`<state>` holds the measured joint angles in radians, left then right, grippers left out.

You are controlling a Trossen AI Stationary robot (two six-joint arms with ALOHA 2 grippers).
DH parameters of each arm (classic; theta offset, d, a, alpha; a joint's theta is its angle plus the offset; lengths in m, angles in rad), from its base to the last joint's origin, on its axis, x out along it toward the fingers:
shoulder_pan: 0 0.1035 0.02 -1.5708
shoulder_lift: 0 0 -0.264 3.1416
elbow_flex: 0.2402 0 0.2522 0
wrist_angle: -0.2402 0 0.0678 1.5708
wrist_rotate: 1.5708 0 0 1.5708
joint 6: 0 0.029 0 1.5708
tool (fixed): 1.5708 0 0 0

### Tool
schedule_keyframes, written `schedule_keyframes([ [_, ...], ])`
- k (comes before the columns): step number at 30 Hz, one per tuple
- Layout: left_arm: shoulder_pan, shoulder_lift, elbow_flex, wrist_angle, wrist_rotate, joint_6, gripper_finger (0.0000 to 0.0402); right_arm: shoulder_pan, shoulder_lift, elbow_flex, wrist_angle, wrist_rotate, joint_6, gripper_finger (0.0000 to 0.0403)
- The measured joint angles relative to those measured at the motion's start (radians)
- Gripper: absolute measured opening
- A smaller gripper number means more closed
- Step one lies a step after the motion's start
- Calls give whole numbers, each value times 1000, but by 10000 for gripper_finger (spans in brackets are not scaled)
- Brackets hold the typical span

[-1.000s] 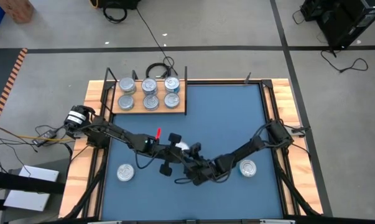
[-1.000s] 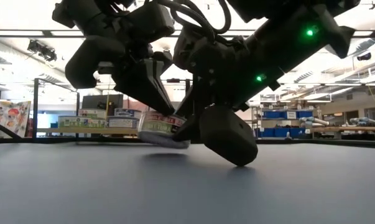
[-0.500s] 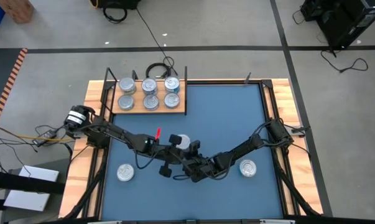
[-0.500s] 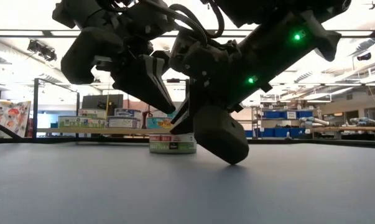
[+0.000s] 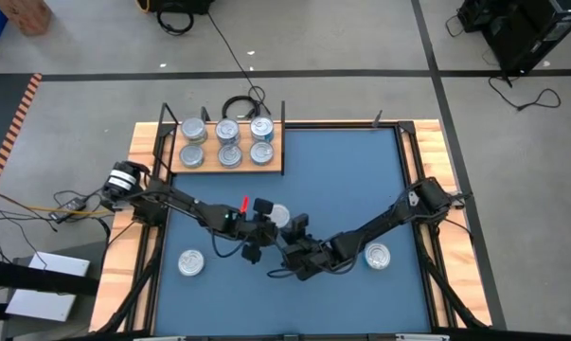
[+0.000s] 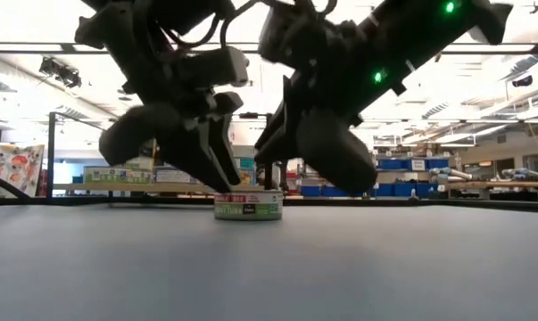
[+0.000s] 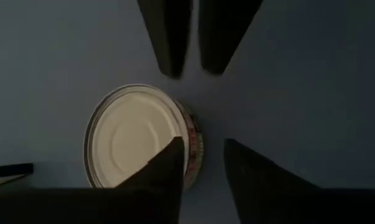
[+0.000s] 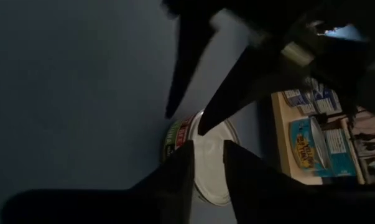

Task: Stack canned seafood by type on shelf
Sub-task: Stack the green tuna can on top of the green tuna can on the shelf

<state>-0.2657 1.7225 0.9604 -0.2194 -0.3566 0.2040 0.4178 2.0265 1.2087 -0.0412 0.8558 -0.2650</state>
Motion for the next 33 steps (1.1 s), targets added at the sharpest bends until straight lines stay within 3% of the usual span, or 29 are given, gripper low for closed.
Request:
schedule_keyframes([
  [4,0,16,0,1,-55,32,148,3,-28,0,-32,0,40,118],
  [7,3,31,0,1,-88,47,146,3,-28,0,-40,0,42,126],
  [18,2,76,4,41,-114,77,11,5,-28,0,-50,0,45,125],
  [25,4,33,-1,23,-15,38,2,18,-28,0,-90,37,61,129],
  [29,1,1,-3,17,70,-7,1,18,-24,0,-151,-75,152,148],
  [33,3,-28,-3,27,81,-31,1,7,-2,0,-156,-146,160,184],
])
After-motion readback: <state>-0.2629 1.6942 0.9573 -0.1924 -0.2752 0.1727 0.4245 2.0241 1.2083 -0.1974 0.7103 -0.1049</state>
